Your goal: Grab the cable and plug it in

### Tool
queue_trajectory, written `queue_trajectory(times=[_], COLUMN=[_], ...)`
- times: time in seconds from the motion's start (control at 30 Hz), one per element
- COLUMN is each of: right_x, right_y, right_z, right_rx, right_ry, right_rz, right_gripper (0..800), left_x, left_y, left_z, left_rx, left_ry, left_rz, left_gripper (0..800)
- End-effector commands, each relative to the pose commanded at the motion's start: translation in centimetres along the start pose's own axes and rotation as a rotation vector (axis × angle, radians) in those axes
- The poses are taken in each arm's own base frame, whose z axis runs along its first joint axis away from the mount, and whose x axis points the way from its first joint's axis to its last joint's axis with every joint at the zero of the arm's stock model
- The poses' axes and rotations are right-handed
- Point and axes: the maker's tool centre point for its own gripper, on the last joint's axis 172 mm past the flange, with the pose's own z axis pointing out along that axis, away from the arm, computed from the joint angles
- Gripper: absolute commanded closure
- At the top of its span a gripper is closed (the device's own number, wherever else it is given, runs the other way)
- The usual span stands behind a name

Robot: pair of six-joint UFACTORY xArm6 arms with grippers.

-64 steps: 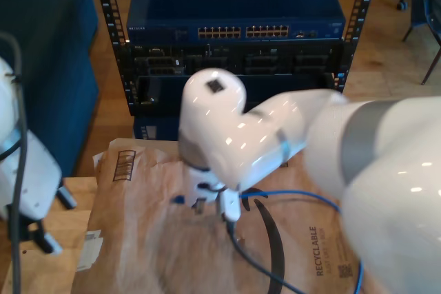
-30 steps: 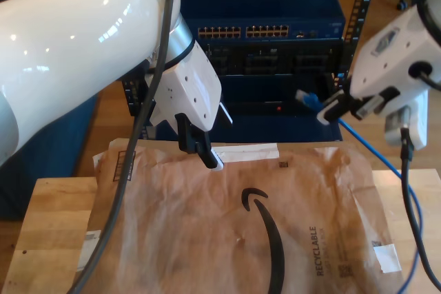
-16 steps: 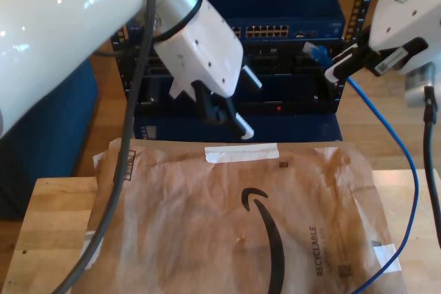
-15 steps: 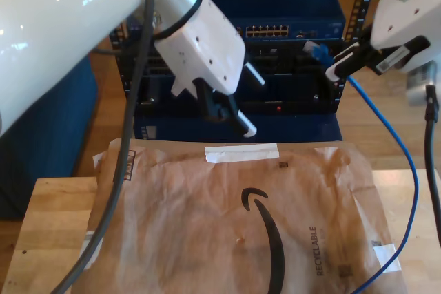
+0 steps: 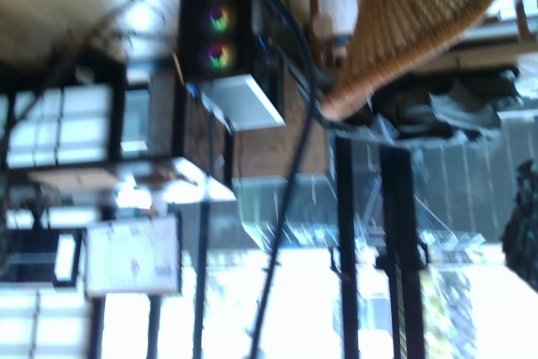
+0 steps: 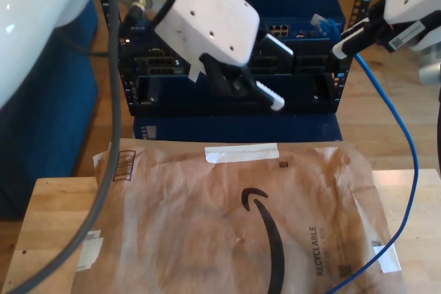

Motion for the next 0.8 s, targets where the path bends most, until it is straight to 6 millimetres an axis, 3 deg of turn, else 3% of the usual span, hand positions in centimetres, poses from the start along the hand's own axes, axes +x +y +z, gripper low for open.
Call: queue_trajectory(times=[0.2, 0.4, 0.5, 0.6, 0.8], right_x=[0.1, 0.6, 2.4, 3.1, 5.0], right_y=[0.1, 0.1, 0.9, 1.2, 2.1], right_z=[0.0, 0.6, 2.4, 3.0, 4.6], right_rx=[-0.003, -0.012, -0.048, -0.06, -0.094], right_ry=[0.001, 0.011, 0.025, 0.031, 0.048], right_rz=[0.0, 0.007, 0.036, 0.022, 0.034], right_gripper=[798, 797, 797, 797, 797], left_x=[-0.2, -0.3, -2.3, -4.5, -6.5], left_y=[0.3, 0.3, 0.3, 0.0, -0.6], left_z=[-1.3, -1.3, -2.2, -3.0, -3.5], left_rx=[-0.009, -0.009, -0.018, -0.019, -0.011], left_ry=[-0.008, -0.01, -0.026, -0.052, -0.085], left_rz=[0.0, 0.002, 0.038, 0.072, 0.102], left_gripper=[0, 0, 0, 0, 0])
